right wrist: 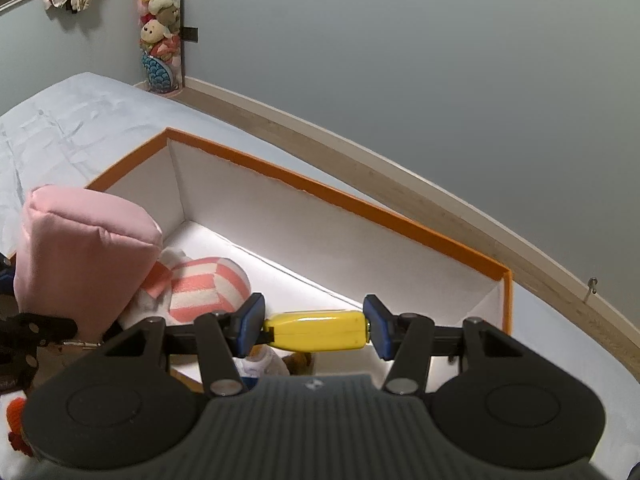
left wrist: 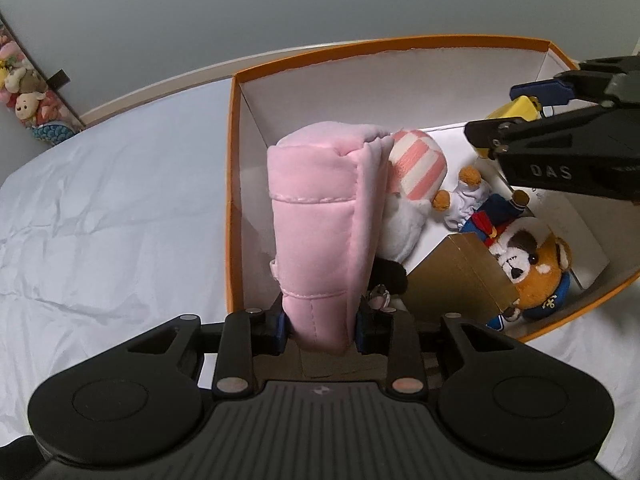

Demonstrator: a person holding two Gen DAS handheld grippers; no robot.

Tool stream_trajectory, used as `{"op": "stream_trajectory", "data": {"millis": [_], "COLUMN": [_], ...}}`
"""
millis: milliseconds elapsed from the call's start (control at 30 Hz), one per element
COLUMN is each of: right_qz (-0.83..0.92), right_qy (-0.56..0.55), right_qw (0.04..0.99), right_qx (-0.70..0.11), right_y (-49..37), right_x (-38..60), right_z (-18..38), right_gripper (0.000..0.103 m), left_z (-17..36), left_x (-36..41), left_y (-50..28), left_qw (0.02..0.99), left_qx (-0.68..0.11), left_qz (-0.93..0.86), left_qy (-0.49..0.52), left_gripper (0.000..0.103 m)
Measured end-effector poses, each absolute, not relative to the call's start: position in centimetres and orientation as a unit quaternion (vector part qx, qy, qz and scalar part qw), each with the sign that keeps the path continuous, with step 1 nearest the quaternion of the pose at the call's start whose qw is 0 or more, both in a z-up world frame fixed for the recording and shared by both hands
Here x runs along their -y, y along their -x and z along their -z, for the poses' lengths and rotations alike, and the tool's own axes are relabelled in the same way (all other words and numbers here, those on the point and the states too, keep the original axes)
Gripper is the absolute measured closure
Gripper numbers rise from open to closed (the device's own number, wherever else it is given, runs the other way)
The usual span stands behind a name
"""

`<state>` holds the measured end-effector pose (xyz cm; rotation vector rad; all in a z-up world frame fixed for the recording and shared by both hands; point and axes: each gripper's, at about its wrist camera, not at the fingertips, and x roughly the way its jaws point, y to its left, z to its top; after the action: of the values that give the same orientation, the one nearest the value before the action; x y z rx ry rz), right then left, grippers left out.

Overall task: Organize objects
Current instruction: 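Carry the pouch and tape measure over the shoebox with both tools, then open both tools to drop the pouch and tape measure into the shoebox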

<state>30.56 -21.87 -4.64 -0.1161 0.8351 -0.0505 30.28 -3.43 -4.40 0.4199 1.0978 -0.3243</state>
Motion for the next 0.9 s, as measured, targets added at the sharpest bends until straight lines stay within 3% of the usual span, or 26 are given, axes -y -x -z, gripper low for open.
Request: {"op": "stream_trajectory", "data": {"millis": [400,500,633,900], "right_qz": [0.025,0.035,0.036,0.039], "right_qy": [0.049,0.052,0.047,0.048], "right_qw": [0.904,0.907,0.908,0.909], "right_qx": [-0.424,-0.416,-0.414,-0.413], "right_y": [-32.3,-31.9,-31.4,-30.9], "right_x": [21.1,20.8,20.9,20.7], "right_z": [5.6,5.4,5.4,5.3], "right_gripper": [0.047,0.033,0.033,0.033], "left_z": [4.5,4.4,4.3,3.5], "left_x": [3.8,3.7,3.7,3.7], "left_y": [-30.0,-29.9,-29.4,-29.0], "left_qw": [0.827,0.830,0.831,0.835], "left_qx": [-0.500,-0.496,-0.494,-0.484], "left_qz": [0.151,0.153,0.156,0.150], "left_qy": [-0.206,-0.206,-0.201,-0.215], "left_gripper": [0.066,0.065,0.063,0.053]}}
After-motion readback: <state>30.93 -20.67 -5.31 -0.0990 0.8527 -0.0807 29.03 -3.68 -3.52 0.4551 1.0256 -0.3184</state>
